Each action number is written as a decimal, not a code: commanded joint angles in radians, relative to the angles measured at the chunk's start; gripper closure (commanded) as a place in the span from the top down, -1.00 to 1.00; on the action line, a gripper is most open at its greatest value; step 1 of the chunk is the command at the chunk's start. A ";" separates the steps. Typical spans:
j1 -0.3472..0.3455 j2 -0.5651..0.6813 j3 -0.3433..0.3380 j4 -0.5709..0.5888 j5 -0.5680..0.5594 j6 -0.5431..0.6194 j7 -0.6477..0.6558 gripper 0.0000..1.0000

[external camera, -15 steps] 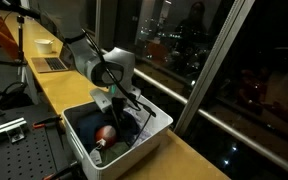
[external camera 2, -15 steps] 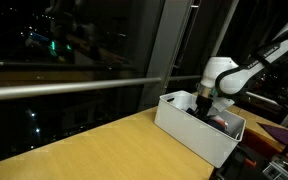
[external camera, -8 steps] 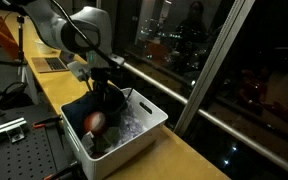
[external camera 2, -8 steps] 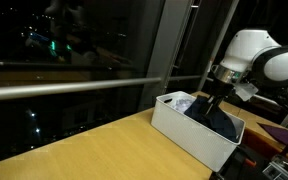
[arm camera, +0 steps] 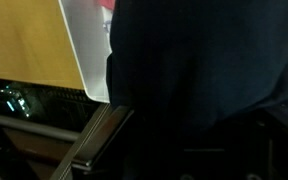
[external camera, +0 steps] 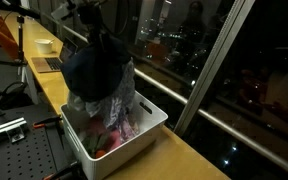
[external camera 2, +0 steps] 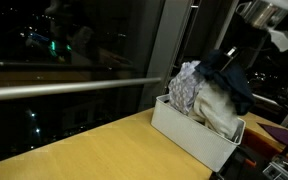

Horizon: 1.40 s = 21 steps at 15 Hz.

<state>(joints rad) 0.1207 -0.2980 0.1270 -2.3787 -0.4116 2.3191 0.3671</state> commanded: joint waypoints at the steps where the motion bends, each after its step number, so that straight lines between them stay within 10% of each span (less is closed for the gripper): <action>1: 0.004 -0.035 0.118 0.154 -0.020 -0.134 -0.002 -1.00; 11: 0.102 0.259 0.397 0.706 -0.095 -0.464 0.044 -1.00; 21: 0.389 0.638 0.303 1.041 -0.136 -0.565 0.066 -1.00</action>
<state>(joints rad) 0.3960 0.2180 0.4720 -1.5033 -0.5058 1.8371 0.4173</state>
